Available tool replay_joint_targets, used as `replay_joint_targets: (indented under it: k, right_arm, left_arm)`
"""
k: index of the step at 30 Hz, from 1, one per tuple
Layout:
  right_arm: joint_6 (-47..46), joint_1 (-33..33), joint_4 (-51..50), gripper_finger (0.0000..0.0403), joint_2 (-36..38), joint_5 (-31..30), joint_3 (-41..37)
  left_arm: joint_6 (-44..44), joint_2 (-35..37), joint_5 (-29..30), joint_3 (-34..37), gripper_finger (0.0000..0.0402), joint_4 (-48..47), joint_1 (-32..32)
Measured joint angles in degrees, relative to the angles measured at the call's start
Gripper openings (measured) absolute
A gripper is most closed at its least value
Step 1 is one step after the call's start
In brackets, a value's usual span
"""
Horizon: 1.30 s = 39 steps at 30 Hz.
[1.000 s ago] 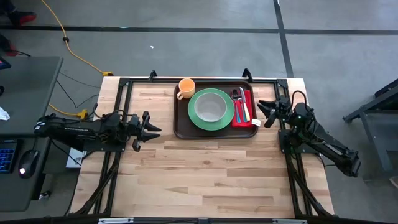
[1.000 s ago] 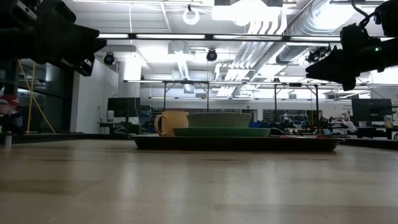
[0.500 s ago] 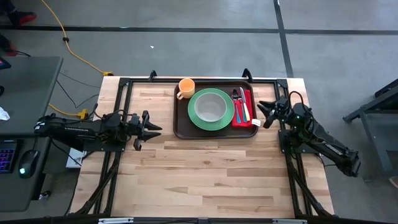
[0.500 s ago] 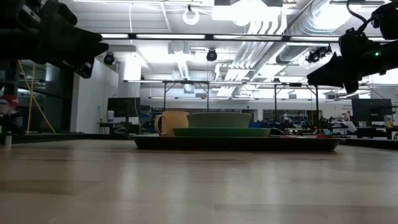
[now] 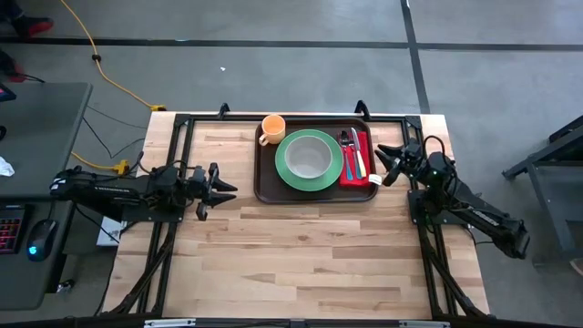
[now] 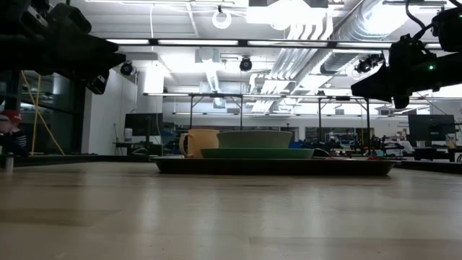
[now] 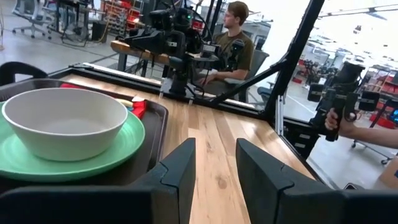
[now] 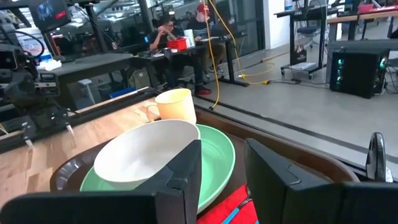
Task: Set up tray
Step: Return to Home Position
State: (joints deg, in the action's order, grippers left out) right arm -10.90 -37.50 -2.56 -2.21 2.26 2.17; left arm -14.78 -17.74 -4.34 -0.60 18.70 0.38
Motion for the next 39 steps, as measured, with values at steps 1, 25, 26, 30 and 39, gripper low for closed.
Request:
replay_joint_targets:
  k: [1, 25, 26, 30, 39]
  right_arm:
    - [0.0, 0.0, 0.0, 0.0099, 0.0, 0.0, 0.0]
    - [-8.3, 0.0, 0.0, 0.0099, 0.0, 0.5, -0.1]
    - [-8.3, 0.0, 0.0, 0.0099, 0.0, 0.5, -0.1]
    - [-8.2, 0.0, 0.0, 0.0099, 0.0, 0.5, -0.1]
    - [-8.2, 0.0, 0.3, 0.0099, 0.0, 0.5, -0.2]
  left_arm:
    - [-0.4, 0.0, 0.0, 0.0, 0.0145, 0.0, 0.0]
    - [-0.9, 0.0, -0.2, 0.0, 0.0145, -13.8, 0.0]
    - [-0.9, 0.0, -0.2, 0.0, 0.0145, -14.0, 0.0]
    - [-1.0, 0.0, -0.2, 0.0, 0.0145, -15.3, 0.0]
    - [-0.9, 0.0, -0.2, 0.0, 0.0145, -15.9, 0.0]
